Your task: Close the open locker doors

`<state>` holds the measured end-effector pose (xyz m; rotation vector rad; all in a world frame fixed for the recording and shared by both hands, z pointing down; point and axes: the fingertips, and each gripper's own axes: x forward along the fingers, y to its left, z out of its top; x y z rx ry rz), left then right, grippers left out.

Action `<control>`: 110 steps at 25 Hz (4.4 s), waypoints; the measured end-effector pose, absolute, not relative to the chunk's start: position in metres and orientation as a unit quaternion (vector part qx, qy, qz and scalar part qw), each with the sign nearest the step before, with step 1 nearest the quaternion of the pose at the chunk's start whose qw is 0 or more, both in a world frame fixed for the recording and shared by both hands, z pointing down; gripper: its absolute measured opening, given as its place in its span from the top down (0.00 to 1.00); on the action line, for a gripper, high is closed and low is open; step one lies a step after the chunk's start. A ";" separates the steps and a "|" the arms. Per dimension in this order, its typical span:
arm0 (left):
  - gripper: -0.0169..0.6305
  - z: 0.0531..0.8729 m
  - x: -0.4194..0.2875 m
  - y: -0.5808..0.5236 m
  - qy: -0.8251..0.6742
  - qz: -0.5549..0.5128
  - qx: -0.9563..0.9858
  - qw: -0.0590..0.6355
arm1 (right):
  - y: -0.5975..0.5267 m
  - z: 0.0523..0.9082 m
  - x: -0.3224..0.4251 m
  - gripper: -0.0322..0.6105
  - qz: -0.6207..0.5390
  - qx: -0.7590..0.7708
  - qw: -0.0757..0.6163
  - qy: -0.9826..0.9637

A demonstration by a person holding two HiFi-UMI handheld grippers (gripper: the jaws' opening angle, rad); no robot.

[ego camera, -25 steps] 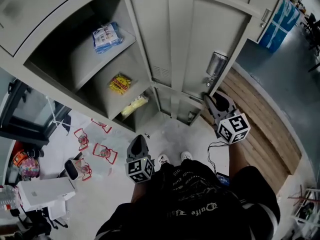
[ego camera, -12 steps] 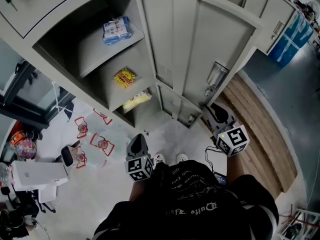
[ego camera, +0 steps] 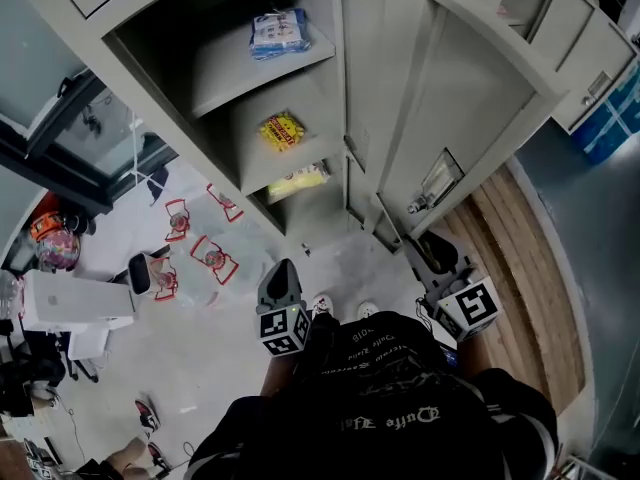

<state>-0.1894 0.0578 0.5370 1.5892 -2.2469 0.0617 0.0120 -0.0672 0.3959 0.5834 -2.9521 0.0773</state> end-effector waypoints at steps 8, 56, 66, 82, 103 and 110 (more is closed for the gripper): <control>0.96 0.536 -0.192 0.073 -0.816 0.032 0.547 0.184 | -0.031 0.390 -0.029 0.75 0.025 0.108 0.053 -0.992; 0.96 0.548 -0.270 0.160 -0.890 -0.003 0.410 0.200 | -0.021 0.404 -0.240 0.91 0.012 -0.019 0.045 -0.999; 0.96 0.548 -0.292 0.165 -0.899 -0.003 0.392 0.194 | -0.040 0.407 -0.269 0.91 0.009 0.010 0.043 -0.999; 0.96 0.543 -0.307 0.166 -0.903 -0.005 0.386 0.191 | -0.059 0.410 -0.293 0.92 0.024 0.048 0.042 -0.998; 0.96 0.554 -0.236 0.093 -0.828 0.026 0.517 0.215 | -0.068 0.436 -0.138 0.79 0.080 0.101 0.094 -0.987; 0.96 0.558 -0.187 0.053 -0.782 0.048 0.582 0.217 | -0.081 0.427 -0.053 0.75 0.015 0.131 0.104 -0.986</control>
